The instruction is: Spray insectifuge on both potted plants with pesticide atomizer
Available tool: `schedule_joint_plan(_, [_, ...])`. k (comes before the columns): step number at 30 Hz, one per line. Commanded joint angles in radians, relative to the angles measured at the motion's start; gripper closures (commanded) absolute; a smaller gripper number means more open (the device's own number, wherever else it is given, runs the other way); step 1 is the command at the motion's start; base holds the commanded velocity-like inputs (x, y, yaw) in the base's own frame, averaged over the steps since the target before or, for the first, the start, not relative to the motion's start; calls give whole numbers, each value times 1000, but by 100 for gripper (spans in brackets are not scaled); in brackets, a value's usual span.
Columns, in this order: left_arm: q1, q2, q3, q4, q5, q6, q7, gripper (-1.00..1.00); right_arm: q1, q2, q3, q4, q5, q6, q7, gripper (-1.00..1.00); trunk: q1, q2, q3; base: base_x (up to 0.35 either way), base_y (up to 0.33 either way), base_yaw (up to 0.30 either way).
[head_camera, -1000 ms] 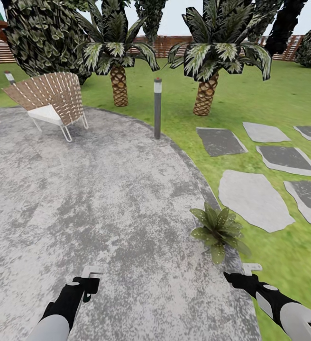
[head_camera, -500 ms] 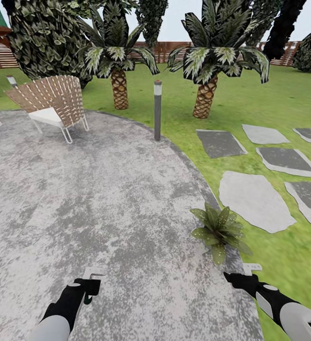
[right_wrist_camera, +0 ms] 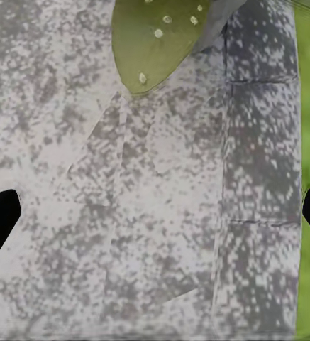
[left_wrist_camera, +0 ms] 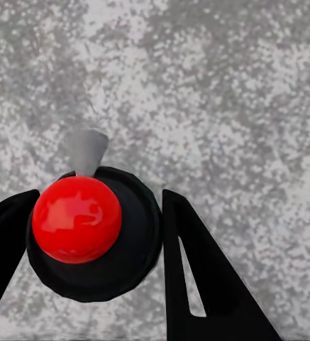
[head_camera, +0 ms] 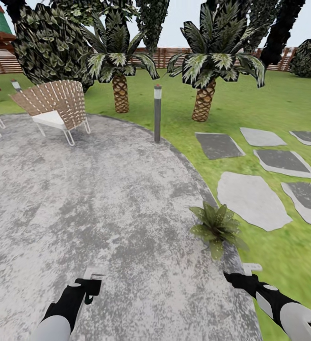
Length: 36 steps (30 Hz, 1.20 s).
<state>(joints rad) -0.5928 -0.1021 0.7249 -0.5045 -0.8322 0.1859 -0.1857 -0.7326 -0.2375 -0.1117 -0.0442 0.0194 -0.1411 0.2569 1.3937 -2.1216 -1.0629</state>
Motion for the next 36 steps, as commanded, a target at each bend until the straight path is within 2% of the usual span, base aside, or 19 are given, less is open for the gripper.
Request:
schedule_joint_plan(1, [-1, -2, 8, -3, -8, 3, -9, 100, -1, 0, -8, 1, 2, -3, 5, -100, -1, 0, 1, -330, 0, 0])
schedule_joint_plan(8, [-1, -2, 8, -3, -8, 3, -9, 100, -1, 0, -8, 1, 2, -3, 5, -100, -1, 0, 12, -273, 0, 0])
schedule_joint_plan(16, [-1, -2, 8, -3, -8, 3, -9, 100, -1, 0, -8, 1, 2, -3, 5, -100, -1, 0, 25, -34, 0, 0])
schedule_joint_plan(36, [-1, -4, 8, -3, -8, 3, -9, 100, -1, 0, -8, 1, 2, -2, 5, -100, 76, -140, -8, 0, 0, 0])
